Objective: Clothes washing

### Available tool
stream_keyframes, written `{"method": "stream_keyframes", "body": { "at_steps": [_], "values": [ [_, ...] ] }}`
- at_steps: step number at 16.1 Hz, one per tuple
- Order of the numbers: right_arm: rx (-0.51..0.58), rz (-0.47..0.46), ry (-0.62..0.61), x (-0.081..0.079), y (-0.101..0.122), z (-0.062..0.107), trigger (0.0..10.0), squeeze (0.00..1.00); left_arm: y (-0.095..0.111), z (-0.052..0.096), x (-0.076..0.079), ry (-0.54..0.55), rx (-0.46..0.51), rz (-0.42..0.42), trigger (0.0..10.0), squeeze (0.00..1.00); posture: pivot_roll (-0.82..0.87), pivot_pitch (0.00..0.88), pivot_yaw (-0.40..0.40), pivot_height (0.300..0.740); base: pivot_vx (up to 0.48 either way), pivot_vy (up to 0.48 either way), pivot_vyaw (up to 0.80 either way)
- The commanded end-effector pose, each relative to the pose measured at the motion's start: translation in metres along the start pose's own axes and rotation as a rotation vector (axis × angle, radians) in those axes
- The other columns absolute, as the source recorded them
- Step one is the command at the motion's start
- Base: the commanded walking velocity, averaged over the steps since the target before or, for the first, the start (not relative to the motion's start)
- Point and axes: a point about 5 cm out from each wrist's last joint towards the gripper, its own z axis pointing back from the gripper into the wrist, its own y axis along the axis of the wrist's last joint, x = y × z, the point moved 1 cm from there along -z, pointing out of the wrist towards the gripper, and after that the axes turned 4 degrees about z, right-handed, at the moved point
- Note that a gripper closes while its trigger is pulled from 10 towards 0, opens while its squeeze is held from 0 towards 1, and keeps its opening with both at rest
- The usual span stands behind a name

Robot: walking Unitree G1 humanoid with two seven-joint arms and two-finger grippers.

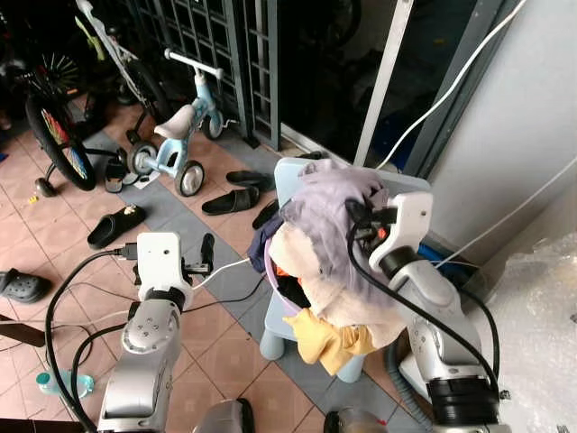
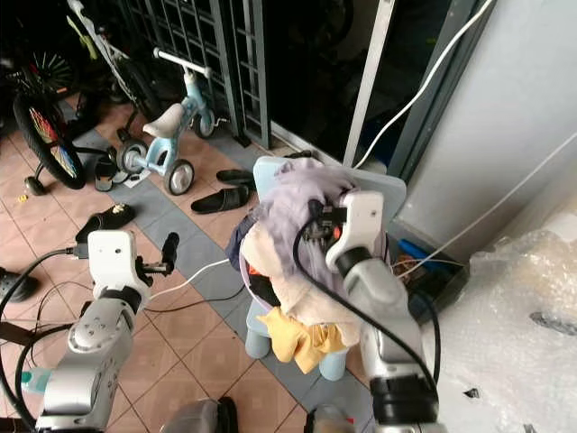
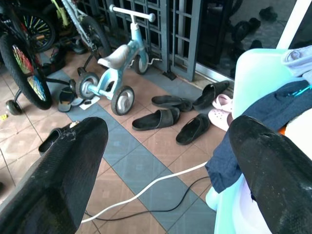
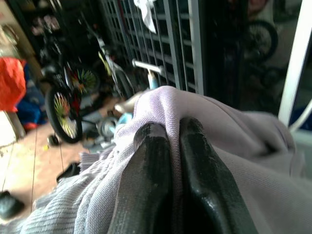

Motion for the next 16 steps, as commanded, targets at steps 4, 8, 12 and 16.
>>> {"method": "stream_keyframes", "body": {
  "at_steps": [4,8,12,16],
  "values": [
    [0.004,-0.007,0.013,-0.005,-0.003,0.003,0.0,0.00,-0.003,-0.002,0.000,-0.002,-0.011,-0.008,10.0,0.00,-0.03,0.090,0.034,0.740,0.000,0.000,0.00],
    [-0.117,0.112,0.006,-0.006,-0.020,0.003,0.0,0.00,-0.006,-0.001,0.000,-0.005,-0.027,-0.008,10.0,0.00,-0.03,0.084,0.032,0.740,0.000,0.000,0.00],
    [-0.365,0.165,-0.004,0.006,-0.058,0.018,10.0,1.00,-0.007,-0.002,0.003,-0.020,-0.034,-0.014,10.0,0.00,-0.03,0.078,0.024,0.740,0.000,0.000,0.00],
    [-0.304,0.254,-0.014,0.013,-0.047,0.019,10.0,1.00,-0.009,-0.002,0.004,-0.028,-0.042,-0.012,10.0,0.00,-0.03,0.076,0.026,0.740,0.000,0.000,0.00]
  ]
}}
